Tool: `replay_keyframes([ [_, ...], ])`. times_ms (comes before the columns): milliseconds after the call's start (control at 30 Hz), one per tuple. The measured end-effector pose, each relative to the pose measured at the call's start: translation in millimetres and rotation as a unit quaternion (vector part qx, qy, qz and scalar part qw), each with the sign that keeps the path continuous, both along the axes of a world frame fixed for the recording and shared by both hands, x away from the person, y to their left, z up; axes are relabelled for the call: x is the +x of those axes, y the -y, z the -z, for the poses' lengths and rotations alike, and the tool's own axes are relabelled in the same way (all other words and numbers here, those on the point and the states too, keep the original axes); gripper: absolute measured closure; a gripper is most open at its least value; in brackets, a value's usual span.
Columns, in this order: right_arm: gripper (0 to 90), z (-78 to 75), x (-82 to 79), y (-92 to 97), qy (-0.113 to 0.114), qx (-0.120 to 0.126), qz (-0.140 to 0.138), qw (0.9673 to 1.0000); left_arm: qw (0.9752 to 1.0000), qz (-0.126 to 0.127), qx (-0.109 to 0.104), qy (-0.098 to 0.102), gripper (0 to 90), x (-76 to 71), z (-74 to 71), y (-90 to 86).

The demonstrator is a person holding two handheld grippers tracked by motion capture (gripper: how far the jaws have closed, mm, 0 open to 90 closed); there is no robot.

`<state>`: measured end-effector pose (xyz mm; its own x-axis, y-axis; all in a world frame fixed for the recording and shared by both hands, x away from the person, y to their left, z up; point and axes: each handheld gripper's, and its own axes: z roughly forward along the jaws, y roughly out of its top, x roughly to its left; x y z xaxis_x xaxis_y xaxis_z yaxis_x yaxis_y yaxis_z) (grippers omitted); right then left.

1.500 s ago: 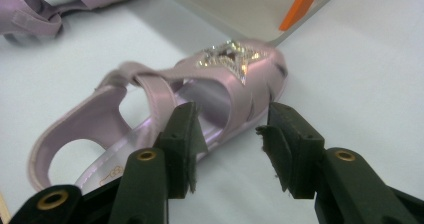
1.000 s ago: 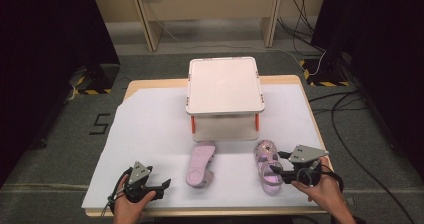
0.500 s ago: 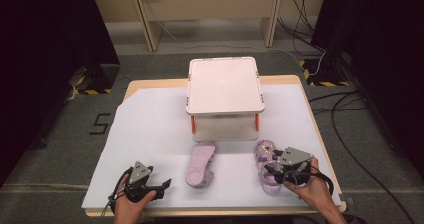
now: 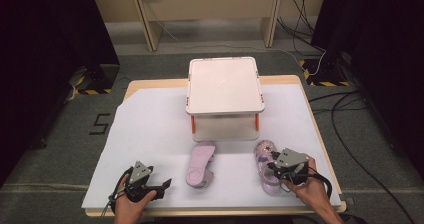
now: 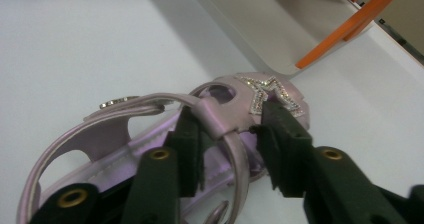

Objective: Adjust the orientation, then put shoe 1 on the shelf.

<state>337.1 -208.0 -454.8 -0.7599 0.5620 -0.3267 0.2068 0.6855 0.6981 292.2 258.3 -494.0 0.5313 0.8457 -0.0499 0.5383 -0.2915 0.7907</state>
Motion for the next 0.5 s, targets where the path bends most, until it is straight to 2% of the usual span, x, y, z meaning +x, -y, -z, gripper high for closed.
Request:
replay_keyframes([
  [100, 72.3, -2.0, -0.7, 2.8, 0.001, 0.002, 0.002, 1.0, 1.0, 0.001, 0.001, 0.0, 16.4, -0.2, 0.3, 0.2],
  [133, 74.8, -3.2, -1.1, 4.1, 0.007, 0.002, 0.002, 1.0, 1.0, 0.001, 0.001, 0.001, 16.4, -0.2, 0.1, 0.2],
  [267, 78.1, -6.3, -1.4, 6.5, 0.018, 0.003, 0.002, 0.9998, 1.0, 0.001, 0.002, 0.001, 16.4, 0.5, -0.4, 0.1],
  [500, 81.2, -16.2, -1.8, 3.9, 0.037, 0.038, -0.02, 0.9984, 1.0, 0.004, 0.002, 0.004, 16.4, -0.2, -0.5, 0.8],
])
